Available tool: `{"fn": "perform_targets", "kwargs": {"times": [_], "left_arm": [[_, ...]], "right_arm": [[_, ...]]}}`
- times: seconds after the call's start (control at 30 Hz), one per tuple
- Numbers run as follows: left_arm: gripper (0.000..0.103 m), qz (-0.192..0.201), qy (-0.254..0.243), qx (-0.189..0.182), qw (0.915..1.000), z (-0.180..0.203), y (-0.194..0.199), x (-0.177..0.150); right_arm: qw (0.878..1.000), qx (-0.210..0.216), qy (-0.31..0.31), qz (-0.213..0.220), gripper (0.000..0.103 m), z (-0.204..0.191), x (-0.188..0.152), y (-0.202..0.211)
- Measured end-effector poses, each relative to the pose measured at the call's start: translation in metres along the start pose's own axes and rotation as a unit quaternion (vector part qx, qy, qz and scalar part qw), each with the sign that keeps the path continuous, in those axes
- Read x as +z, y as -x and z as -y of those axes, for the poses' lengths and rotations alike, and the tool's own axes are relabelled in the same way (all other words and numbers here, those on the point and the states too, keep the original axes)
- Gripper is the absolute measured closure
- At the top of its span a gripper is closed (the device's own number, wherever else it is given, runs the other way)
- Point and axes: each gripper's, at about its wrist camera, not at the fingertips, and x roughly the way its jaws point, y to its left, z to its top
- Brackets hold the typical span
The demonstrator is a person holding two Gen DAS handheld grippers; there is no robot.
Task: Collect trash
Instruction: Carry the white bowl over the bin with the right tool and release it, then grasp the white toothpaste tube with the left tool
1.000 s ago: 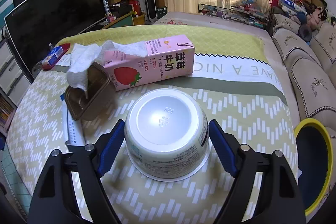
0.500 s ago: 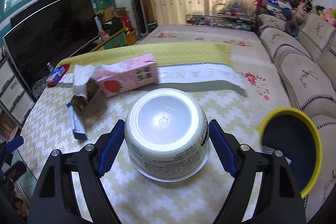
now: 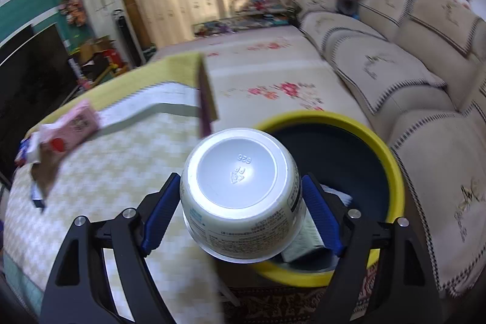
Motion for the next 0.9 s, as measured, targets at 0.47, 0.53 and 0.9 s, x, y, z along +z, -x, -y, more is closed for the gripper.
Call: {"fn": "perform_targets", "kwargs": {"times": [0.47,0.53,0.9], "left_arm": [[0.005,-0.023,-0.019,0.002,0.9995,0.021,-0.025,0.004],[0.005,-0.026,-0.019,0.005,0.9995,0.021,-0.029,0.005],[0.005,-0.047,0.024,0.058,0.9969,0.003,-0.074,0.026]], "right_arm": [[0.998,-0.043,-0.051,-0.022,0.022,0.061,-0.014,-0.032],[0.998,-0.048,-0.048,-0.019,0.022,0.063,-0.015,-0.031],[0.998,-0.037,-0.041,-0.022,0.021,0.054,-0.021,-0.032]]}}
